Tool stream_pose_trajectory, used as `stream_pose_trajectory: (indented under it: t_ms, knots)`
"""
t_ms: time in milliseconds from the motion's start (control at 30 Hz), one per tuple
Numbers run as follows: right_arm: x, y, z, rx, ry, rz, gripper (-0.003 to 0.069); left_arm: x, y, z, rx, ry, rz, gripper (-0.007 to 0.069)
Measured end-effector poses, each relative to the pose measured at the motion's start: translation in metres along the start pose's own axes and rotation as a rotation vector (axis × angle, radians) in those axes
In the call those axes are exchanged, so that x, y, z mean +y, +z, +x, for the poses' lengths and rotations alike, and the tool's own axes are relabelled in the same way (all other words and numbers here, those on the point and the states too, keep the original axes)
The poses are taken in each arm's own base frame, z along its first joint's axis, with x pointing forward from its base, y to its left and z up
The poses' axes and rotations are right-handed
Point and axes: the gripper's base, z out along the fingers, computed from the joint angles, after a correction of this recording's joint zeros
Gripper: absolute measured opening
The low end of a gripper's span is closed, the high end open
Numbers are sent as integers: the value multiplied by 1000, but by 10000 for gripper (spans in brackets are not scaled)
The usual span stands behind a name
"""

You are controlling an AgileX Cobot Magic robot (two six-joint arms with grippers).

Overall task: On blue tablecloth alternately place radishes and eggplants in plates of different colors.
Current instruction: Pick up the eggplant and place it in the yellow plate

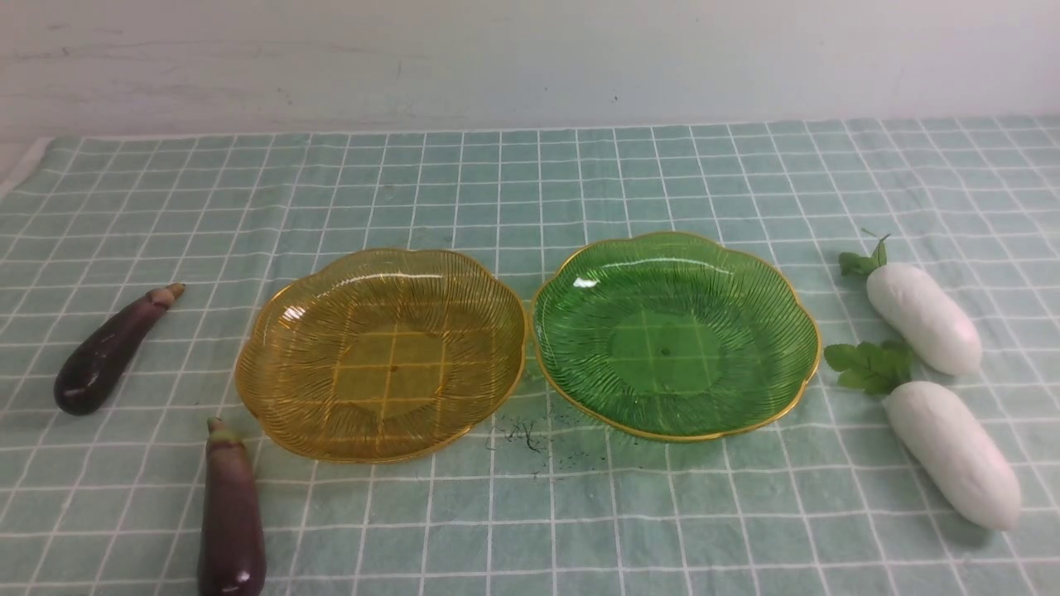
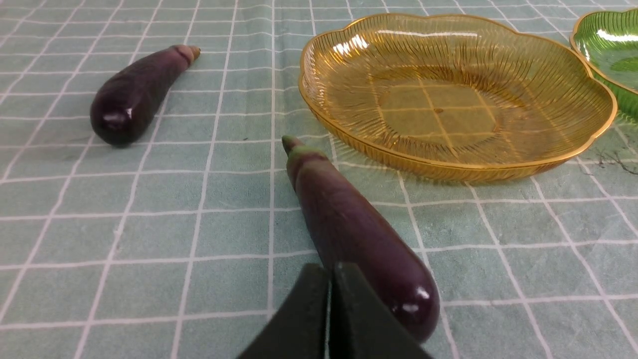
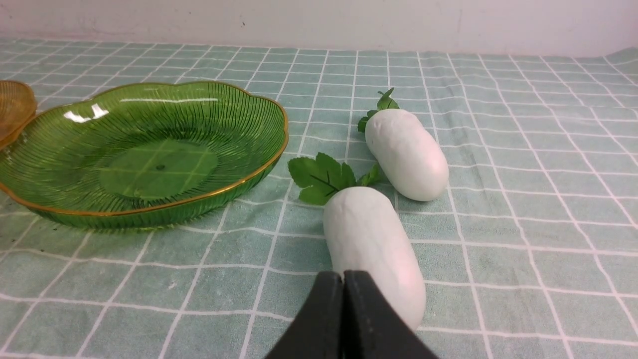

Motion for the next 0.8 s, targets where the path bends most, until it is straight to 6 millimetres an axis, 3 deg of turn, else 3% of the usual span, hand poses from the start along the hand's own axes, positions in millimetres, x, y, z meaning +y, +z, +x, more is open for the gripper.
stream_pose_trajectory:
  t_ms: [200,333,567,667,800]
  knots:
    - [0,0,0,0,1,0,-15,-3,0,0,-2,-71,29,-8]
    - [1,0,0,-5,46,-9,-15,-8,0,-1,-5,-222,90,-8]
    - [10,-1,-9,-63,825,-144,-15,-25,-4,-13,-22,-829,318,-8]
    - [9,-1,-12,-91,904,-154,-15,-24,-5,-17,-68,-882,333,-8]
    - [6,-1,-15,-135,886,-144,-15,-20,-5,-22,-122,-924,327,-8]
